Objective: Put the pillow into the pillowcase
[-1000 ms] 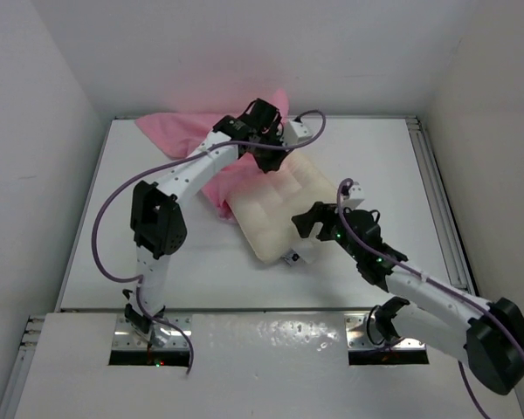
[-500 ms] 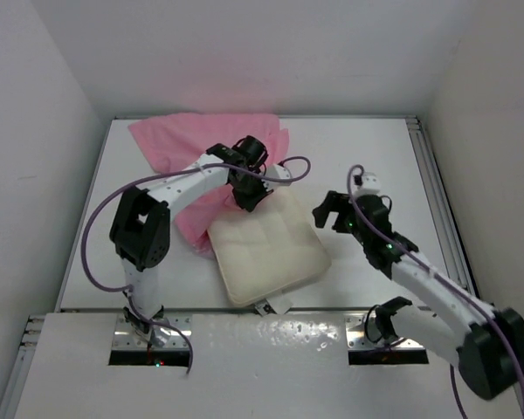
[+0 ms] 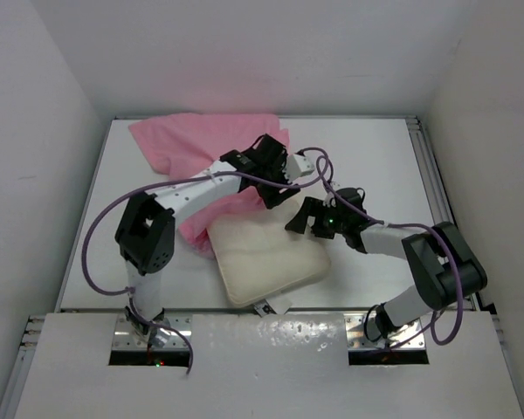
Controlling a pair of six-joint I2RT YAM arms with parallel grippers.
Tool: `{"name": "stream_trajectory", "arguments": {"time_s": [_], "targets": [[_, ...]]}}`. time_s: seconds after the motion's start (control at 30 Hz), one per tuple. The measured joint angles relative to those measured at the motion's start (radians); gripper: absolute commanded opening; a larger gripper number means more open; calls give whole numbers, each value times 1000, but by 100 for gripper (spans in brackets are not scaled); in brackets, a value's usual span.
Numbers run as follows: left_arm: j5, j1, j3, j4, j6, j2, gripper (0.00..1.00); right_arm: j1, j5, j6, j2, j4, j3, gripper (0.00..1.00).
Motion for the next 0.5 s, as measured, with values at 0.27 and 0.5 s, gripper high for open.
{"name": "stream_trajectory", "arguments": {"time_s": [0.27, 0.5], "targets": [[-201, -6, 109, 192, -103, 198, 68, 0, -48, 187, 29, 283, -152, 91], [-288, -6, 174, 234, -151, 293, 1, 29, -47, 272, 53, 395, -190, 42]]}}
